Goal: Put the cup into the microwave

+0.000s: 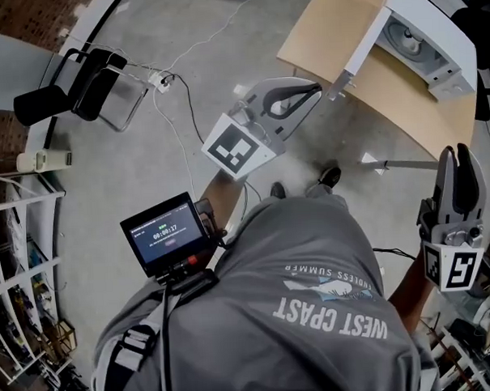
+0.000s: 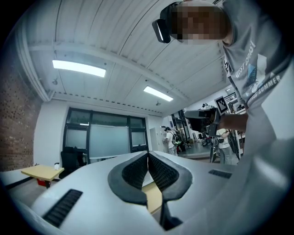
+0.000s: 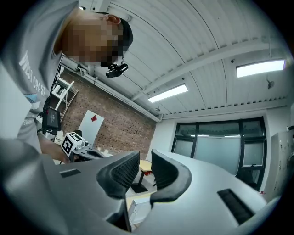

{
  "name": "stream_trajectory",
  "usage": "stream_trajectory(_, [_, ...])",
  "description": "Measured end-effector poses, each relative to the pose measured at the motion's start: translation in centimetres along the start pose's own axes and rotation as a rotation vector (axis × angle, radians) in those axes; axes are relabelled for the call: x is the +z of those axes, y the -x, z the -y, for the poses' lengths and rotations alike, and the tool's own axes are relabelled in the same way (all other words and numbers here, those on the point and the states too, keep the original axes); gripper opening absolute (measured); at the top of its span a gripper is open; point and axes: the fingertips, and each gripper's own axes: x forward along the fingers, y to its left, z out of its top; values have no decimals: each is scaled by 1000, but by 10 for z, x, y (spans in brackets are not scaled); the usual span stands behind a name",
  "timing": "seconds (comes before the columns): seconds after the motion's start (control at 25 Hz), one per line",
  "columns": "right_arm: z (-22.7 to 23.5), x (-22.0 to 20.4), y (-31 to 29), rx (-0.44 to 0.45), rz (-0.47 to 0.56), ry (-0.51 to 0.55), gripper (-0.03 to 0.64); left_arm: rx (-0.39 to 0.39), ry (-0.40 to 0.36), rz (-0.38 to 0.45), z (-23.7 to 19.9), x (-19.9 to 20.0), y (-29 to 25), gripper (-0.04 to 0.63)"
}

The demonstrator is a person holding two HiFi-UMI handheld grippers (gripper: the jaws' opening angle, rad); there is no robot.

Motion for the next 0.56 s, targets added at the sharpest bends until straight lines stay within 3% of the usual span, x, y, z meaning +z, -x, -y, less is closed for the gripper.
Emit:
stream_trajectory(0.32, [15,8,30,-62,-9,-12,91,-65,-13,9,23,12,-24,21])
stream_trajectory(0.56, [16,58,45,-74,-21,-33,91,-86,12,14,37,62,-21,21])
